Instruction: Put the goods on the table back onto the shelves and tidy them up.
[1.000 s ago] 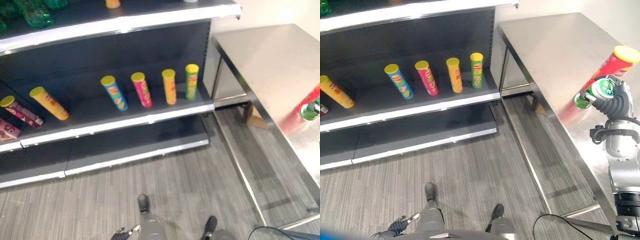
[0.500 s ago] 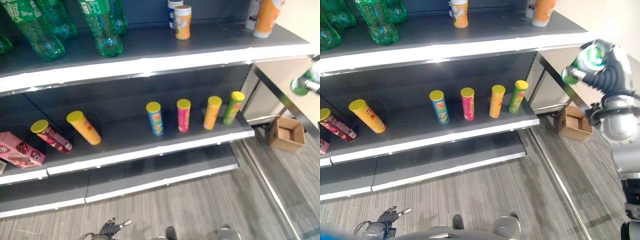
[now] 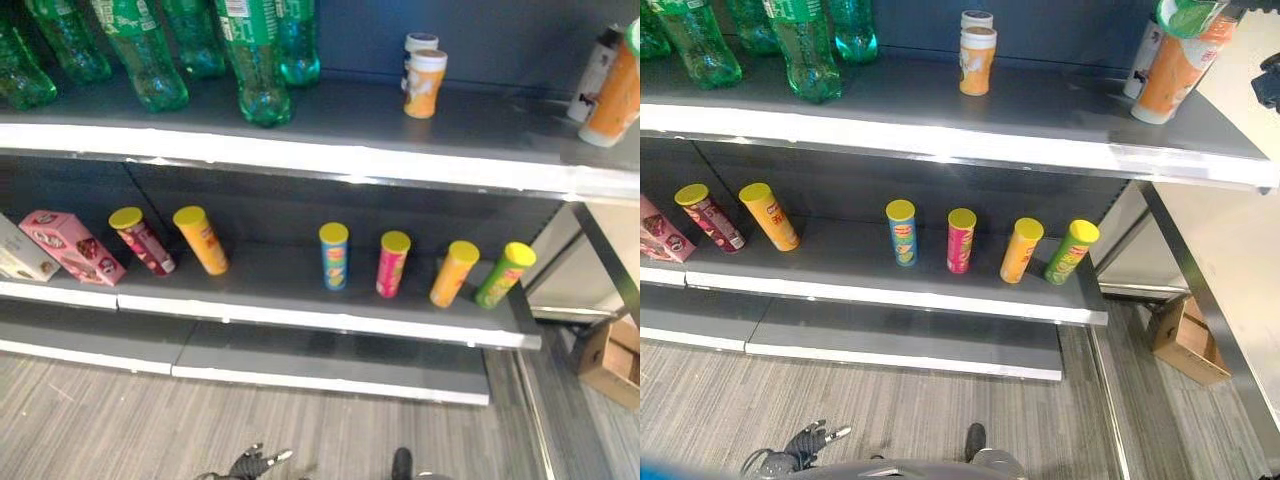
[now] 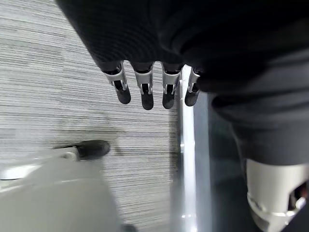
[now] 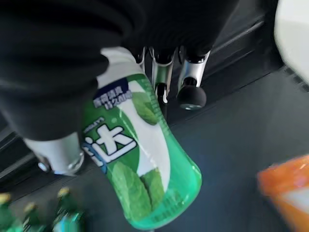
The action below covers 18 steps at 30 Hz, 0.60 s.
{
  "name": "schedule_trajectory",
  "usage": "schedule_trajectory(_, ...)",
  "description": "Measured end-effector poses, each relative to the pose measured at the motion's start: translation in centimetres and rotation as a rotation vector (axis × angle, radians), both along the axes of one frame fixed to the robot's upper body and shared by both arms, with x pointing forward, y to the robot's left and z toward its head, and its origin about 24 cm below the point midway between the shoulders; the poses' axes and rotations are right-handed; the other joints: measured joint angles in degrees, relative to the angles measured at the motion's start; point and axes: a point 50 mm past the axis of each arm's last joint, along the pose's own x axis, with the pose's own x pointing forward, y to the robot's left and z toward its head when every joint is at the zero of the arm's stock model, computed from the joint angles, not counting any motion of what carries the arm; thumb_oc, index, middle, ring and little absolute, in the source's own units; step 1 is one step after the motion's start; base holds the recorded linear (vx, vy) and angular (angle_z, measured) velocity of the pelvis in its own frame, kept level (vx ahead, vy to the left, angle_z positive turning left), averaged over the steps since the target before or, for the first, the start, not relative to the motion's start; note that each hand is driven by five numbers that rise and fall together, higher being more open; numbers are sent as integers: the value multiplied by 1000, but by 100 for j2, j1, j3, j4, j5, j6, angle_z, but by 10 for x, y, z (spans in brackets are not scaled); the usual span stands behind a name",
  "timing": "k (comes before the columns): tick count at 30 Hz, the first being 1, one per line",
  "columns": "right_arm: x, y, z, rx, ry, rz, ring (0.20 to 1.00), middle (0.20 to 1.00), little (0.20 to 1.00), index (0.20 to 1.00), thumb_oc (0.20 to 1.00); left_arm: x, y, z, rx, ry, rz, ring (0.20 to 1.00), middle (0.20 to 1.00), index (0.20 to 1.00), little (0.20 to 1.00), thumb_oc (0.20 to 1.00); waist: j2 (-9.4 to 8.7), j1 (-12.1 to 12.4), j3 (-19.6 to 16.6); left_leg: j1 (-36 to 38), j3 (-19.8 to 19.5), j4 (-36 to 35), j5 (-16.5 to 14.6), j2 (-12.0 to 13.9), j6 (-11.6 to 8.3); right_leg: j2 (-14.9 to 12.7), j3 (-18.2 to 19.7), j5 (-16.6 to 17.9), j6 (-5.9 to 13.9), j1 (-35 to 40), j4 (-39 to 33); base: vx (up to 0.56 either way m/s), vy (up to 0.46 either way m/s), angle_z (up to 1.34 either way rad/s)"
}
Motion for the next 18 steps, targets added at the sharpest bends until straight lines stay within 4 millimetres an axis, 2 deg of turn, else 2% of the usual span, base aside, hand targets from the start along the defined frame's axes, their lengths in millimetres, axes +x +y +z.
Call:
schedule_trajectory(1,0,0,0,0,0,0,200,200,200,200,200,0,0,0,0,0,0,1000,1000,1000,1000,1000,0,0,0,0,0,0,0,0,0,0,0,0,0,0,0,22,-91,34)
schedule_trajectory(3,18,2,-17,27,129,21,200,200,200,200,200,2,1,0,3,-3,1,1000,1000,1000,1000,1000,-107,87,-146,-30,-146,-64,49,-14,-80,-44,-133,-88,23,28,-22,-1,-42,33)
schedule_trajectory(4,20,5,-20,20,145,31,200,200,200,200,200,0,2,-1,6,10,4,1000,1000,1000,1000,1000,-123,112,-156,-42,-145,-62,50,-25,-81,-55,-131,-88,25,20,-22,10,-53,9)
schedule_trajectory(7,30,19,-30,7,191,73,200,200,200,200,200,-20,5,-6,13,77,22,1000,1000,1000,1000,1000,-124,144,-173,-49,-174,-82,43,-49,-83,-97,-168,-86,23,49,-21,15,-60,8)
schedule_trajectory(12,43,39,-45,-118,241,68,200,200,200,200,200,-36,8,-9,22,126,35,1000,1000,1000,1000,1000,-40,168,-202,-59,-249,-100,89,-42,-41,-105,-272,-94,12,81,-24,1,-36,11)
schedule_trajectory(15,52,44,-54,-163,254,42,200,200,200,200,200,-38,8,-9,23,135,35,1000,1000,1000,1000,1000,16,156,-233,-60,-249,-76,101,-43,-38,-105,-277,-90,7,85,-23,7,-26,1)
schedule_trajectory(18,63,54,-68,-176,284,44,200,200,200,200,200,-34,7,-9,26,127,32,1000,1000,1000,1000,1000,158,157,-258,-46,-246,-76,102,-42,-37,-105,-288,-77,-12,98,-24,0,0,0)
